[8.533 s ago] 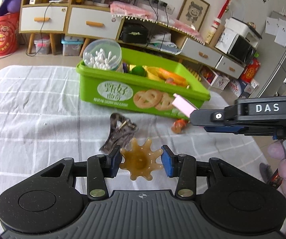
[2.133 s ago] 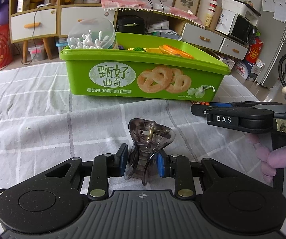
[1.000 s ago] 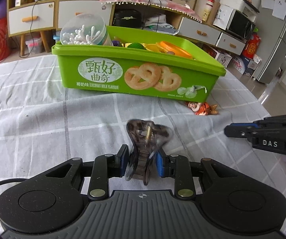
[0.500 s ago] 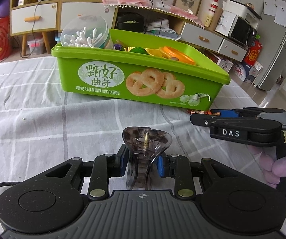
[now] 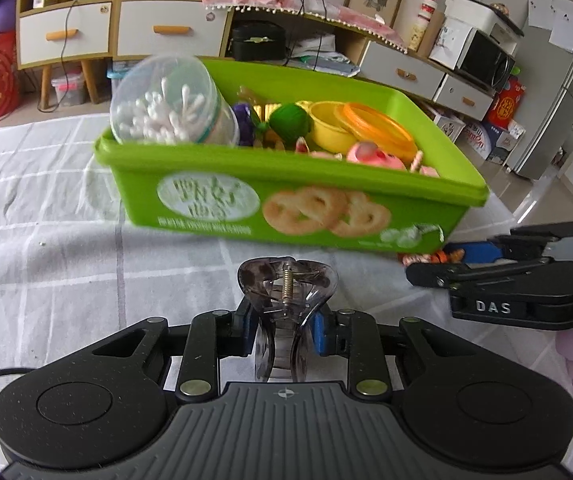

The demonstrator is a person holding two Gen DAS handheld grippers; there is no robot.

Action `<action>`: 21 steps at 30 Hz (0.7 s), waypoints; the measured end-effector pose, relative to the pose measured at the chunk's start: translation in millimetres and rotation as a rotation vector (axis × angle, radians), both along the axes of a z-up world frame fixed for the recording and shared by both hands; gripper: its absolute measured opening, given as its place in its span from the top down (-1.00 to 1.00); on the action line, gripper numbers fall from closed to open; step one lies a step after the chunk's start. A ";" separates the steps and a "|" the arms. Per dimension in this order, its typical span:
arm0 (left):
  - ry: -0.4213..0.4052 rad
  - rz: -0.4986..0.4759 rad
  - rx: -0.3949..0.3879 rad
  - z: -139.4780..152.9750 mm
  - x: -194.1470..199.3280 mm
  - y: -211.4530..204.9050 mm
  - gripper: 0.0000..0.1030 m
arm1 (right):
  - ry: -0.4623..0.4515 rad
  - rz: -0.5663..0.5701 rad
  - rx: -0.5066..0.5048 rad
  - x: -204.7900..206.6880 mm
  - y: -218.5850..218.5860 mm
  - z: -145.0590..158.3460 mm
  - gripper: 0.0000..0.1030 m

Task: Organize rigid objects

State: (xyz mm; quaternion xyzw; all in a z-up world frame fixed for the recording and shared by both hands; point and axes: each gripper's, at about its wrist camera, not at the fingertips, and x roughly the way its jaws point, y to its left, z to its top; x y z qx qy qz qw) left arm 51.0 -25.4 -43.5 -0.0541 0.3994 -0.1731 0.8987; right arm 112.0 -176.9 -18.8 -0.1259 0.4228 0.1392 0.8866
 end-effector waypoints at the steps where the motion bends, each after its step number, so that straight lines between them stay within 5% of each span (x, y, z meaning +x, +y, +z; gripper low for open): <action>1: -0.005 -0.004 -0.006 1.4 0.2 -0.1 0.39 | 0.012 -0.009 -0.003 0.3 -2.4 2.6 0.02; 8: -0.062 -0.075 -0.051 12.1 4.7 -16.2 0.39 | 0.052 -0.023 -0.030 -3.2 -5.5 12.4 0.41; 21: -0.053 -0.050 -0.078 8.2 23.2 -26.5 0.53 | 0.029 -0.016 -0.038 -20.9 -10.3 29.2 0.51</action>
